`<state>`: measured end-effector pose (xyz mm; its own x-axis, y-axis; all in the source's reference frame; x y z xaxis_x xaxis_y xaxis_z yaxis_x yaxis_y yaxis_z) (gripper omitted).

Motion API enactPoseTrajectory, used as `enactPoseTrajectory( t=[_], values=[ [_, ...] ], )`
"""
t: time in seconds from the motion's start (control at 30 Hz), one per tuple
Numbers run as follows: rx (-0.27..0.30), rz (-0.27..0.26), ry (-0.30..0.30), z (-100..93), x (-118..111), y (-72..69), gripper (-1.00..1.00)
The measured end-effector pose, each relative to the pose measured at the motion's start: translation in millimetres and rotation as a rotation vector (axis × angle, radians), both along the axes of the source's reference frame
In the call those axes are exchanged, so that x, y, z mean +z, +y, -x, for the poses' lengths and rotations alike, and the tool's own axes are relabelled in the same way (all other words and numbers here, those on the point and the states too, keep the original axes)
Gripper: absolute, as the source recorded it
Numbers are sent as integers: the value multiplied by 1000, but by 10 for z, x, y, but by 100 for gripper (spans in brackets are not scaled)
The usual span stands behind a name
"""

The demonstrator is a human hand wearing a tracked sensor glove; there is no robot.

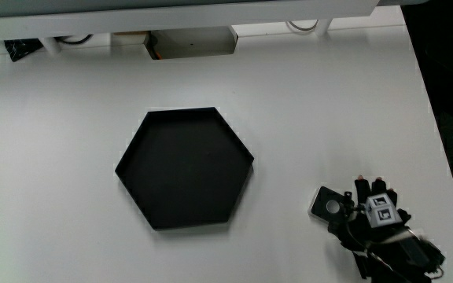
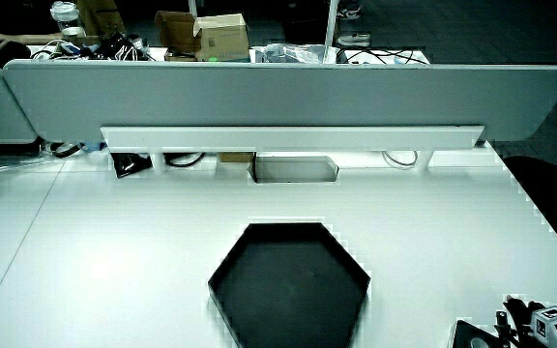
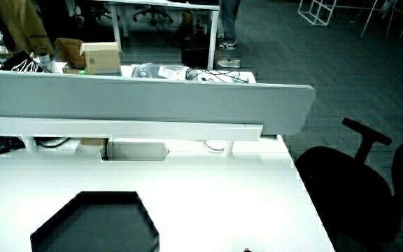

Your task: Pick speaker from desk

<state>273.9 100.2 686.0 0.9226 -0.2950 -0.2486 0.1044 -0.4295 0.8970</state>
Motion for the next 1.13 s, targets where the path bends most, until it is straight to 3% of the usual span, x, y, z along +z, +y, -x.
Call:
enactPoseTrajectory(
  t=[0.03, 0.07, 0.1, 0.17, 0.2, 0.23, 0.27, 0.33, 0.37, 0.4, 0.43, 0.5, 0.53, 0.67, 0.7, 0.77, 0.8, 0.83, 0.87, 0.97, 1.03, 1.07, 1.1, 1.13],
  values=[
    [-15, 4, -3, 51, -35, -21, 0],
    [-12, 57, -12, 53, 25, -4, 0],
    [0, 104, 20, 28, 101, 20, 0],
    [-20, 105, 21, 41, 89, 35, 0],
    [11, 177, 62, -28, 231, 81, 0],
    [-11, 130, 32, 2, 153, 71, 0],
    [10, 191, 56, -35, 225, 100, 0],
    [7, 199, 5, -22, 245, 135, 15],
    [13, 240, 46, -26, 299, 171, 23],
    [-16, 207, 81, 6, 298, 185, 31],
    [-39, 183, 73, 36, 315, 200, 38],
    [-70, 67, 122, 98, 259, 205, 54],
    [-119, 23, 127, 153, 195, 205, 62],
    [-114, -18, 145, 101, 184, 271, 92],
    [-102, -6, 131, 64, 226, 296, 100],
    [-95, -19, 140, 26, 190, 320, 100],
    [-67, -19, 123, -6, 196, 337, 100],
    [-73, -62, 88, 11, 113, 325, 100],
    [-58, -57, 83, -10, 131, 329, 100],
    [-55, -157, 29, 82, -40, 227, 100],
    [-68, -263, 5, 194, -193, 108, 100],
    [-76, -295, 10, 281, -310, 44, 100],
    [-80, -293, 21, 320, -275, 10, 100],
    [-102, -325, 1, 419, -376, -50, 100]
  ],
)
